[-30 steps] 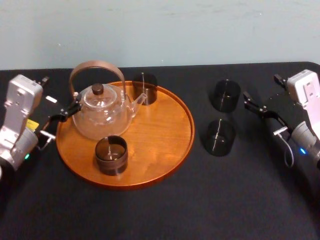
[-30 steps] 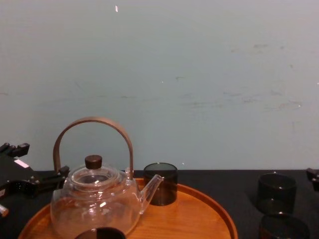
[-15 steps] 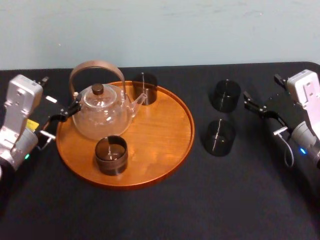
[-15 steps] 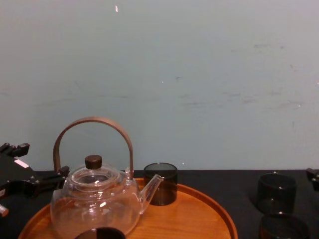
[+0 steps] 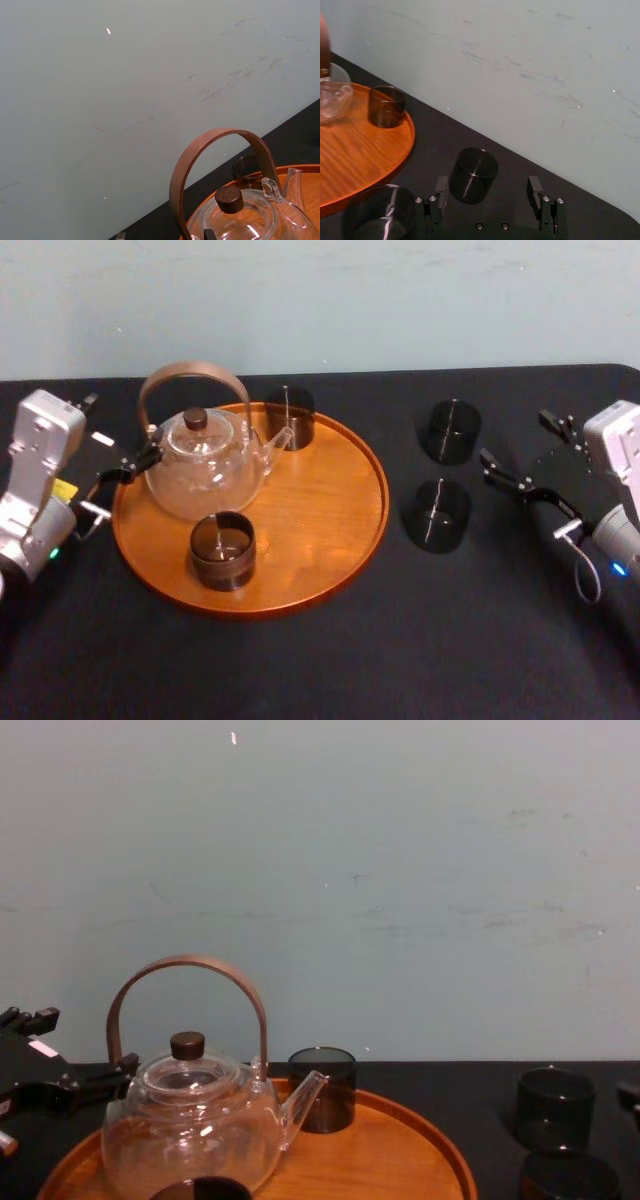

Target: Pick up the glass from the table and place it on the tray.

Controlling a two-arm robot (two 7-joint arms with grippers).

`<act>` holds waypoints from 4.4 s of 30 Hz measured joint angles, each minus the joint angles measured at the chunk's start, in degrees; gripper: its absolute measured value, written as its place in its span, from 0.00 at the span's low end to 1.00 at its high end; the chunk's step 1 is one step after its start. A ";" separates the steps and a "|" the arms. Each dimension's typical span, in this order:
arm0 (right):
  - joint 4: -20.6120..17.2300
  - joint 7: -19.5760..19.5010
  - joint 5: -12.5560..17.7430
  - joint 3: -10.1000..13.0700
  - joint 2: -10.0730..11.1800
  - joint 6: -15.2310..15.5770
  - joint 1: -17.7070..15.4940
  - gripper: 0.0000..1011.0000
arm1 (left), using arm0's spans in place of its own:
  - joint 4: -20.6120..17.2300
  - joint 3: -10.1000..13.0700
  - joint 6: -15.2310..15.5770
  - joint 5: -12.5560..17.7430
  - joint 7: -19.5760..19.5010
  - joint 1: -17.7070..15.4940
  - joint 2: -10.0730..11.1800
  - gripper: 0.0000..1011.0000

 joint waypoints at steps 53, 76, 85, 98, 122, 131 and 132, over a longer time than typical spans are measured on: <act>-7.39 9.93 -0.27 3.41 -2.01 6.35 -9.94 0.99 | 0.00 0.00 0.00 0.00 0.00 0.00 0.00 1.00; -1.25 15.04 -1.23 4.32 -6.80 7.30 -6.09 0.99 | 0.00 0.00 0.00 0.00 0.00 0.00 0.00 1.00; 0.44 16.88 -1.35 5.13 -8.25 7.07 -5.27 0.99 | 0.00 0.00 0.00 0.00 0.00 0.00 0.00 1.00; 2.80 19.44 -1.76 5.69 -10.24 6.90 -3.70 0.99 | 0.00 0.00 0.00 0.00 0.00 0.00 0.00 1.00; 4.86 20.94 -1.87 5.27 -11.45 7.60 -1.82 0.96 | 0.00 0.01 0.00 0.00 0.00 0.00 0.00 1.00; 4.80 20.92 -1.85 5.32 -11.40 7.54 -1.88 0.89 | 0.00 0.00 0.00 0.00 0.00 0.00 0.00 1.00; 4.79 20.91 -1.85 5.33 -11.39 7.54 -1.89 0.89 | 0.00 0.00 0.00 0.00 0.00 0.00 0.00 1.00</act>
